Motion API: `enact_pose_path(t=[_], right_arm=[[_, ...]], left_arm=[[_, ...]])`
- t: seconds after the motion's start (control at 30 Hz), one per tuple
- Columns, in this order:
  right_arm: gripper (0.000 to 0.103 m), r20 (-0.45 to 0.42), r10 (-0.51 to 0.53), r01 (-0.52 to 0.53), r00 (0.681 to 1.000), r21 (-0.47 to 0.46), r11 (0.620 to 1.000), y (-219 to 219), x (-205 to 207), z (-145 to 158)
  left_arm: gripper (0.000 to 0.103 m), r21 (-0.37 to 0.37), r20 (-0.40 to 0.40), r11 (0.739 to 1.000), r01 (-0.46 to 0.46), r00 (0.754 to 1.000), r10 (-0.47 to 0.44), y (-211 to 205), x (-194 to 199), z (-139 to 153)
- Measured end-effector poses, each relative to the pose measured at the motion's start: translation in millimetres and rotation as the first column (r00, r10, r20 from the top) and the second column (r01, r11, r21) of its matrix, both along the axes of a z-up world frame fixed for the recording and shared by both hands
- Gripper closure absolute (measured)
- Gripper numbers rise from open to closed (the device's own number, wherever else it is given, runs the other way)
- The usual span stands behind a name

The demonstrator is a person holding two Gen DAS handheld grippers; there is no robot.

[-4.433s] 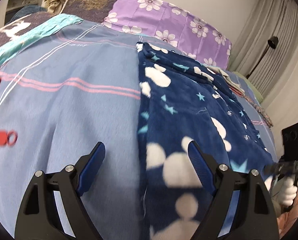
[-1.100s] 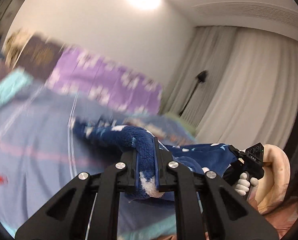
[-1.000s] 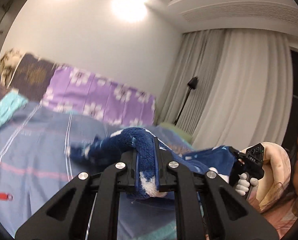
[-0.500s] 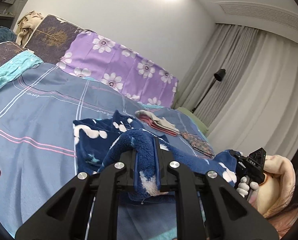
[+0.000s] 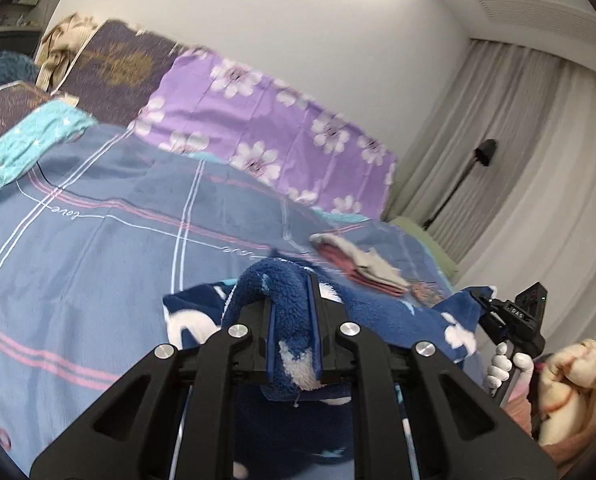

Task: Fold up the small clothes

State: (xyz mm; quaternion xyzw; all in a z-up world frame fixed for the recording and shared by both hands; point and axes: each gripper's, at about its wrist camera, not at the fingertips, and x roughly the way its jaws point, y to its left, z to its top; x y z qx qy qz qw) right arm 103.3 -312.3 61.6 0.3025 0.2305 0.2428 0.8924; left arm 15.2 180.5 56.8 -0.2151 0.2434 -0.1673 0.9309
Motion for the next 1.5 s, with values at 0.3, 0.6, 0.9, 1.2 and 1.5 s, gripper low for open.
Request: enact_pose_path(t=[0.3, 0.6, 0.9, 1.2, 1.5], right_arm=[[0.084, -0.337, -0.009, -0.012, 0.942, -0.061, 0.998, 22, 109, -122], [0.052, -0.210, 0.047, -0.076, 0.977, -0.130, 0.989, -3, 75, -90], [0.042, -0.266, -0.017, -0.060, 0.964, -0.282, 0.958, -22, 81, -109], [0.037, -0.263, 0.137, -0.199, 0.955, -0.225, 0.954, -7, 135, -113], [0.092, -0.298, 0.075, -0.144, 0.952, -0.216, 0.966, -6, 156, -113]], left_arm=[[0.085, 0.076, -0.291, 0.995, -0.063, 0.953, 0.083, 4, 113, -127], [0.053, 0.079, -0.194, 0.996, -0.051, 0.979, 0.066, 18, 75, -90], [0.041, 0.353, -0.211, 0.935, 0.029, 0.976, 0.049, 4, 66, -92], [0.050, 0.274, -0.262, 0.954, 0.122, 0.964, -0.047, 3, 161, -106], [0.092, 0.153, -0.278, 0.987, 0.042, 0.961, 0.003, 18, 167, -114]])
